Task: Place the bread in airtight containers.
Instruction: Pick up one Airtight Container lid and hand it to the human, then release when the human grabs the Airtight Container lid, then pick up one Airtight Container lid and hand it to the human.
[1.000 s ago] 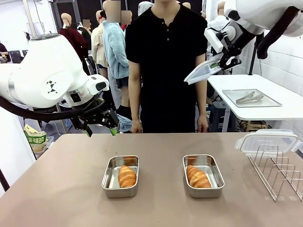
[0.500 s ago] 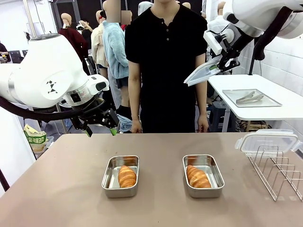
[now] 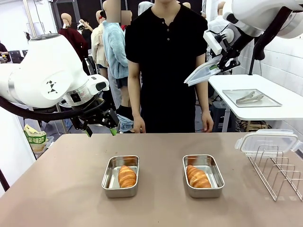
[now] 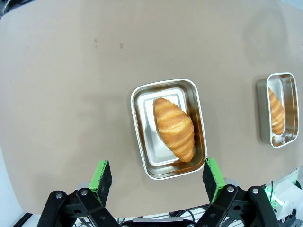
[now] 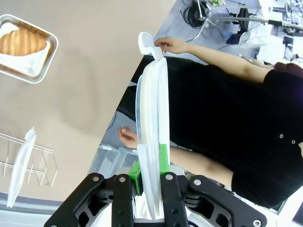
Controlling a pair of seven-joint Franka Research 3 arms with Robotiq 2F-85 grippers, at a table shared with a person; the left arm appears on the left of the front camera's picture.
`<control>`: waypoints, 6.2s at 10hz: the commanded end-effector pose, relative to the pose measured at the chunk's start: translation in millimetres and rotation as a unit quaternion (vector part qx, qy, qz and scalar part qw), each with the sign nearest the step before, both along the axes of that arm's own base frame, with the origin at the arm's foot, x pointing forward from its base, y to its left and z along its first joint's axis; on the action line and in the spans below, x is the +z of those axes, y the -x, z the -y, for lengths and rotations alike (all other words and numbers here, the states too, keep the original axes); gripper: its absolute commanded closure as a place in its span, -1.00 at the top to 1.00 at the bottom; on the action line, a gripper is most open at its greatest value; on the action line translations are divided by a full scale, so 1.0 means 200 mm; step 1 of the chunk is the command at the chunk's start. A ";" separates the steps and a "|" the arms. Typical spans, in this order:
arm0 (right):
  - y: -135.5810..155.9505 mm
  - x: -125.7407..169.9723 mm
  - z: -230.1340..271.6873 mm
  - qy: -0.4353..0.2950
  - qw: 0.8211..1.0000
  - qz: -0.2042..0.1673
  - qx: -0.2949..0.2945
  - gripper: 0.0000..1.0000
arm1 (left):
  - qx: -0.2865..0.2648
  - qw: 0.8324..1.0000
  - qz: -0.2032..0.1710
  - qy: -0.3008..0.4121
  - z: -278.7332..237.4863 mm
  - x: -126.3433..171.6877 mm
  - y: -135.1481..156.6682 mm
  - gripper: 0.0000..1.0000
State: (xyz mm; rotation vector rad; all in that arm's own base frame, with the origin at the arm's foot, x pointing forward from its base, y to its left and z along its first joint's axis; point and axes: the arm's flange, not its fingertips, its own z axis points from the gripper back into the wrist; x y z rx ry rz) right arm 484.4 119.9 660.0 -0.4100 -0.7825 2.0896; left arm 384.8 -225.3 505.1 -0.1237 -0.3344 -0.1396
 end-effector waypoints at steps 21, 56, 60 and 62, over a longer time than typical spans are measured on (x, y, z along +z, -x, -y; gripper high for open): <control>0.01 0.00 0.01 -0.009 1.000 -0.002 0.007 -1.00 | 0.002 1.000 0.002 -0.003 0.00 0.00 0.00 1.00; 0.02 0.00 -0.06 0.010 1.000 -0.011 0.017 1.00 | 0.002 1.000 0.002 -0.003 0.00 0.00 0.00 1.00; 0.02 0.00 -0.06 0.010 1.000 -0.011 0.017 1.00 | 0.002 1.000 0.002 -0.003 0.00 0.00 0.00 1.00; 0.02 0.00 -0.06 0.010 1.000 -0.011 0.017 1.00 | 0.002 1.000 0.002 -0.003 0.00 0.00 0.00 1.00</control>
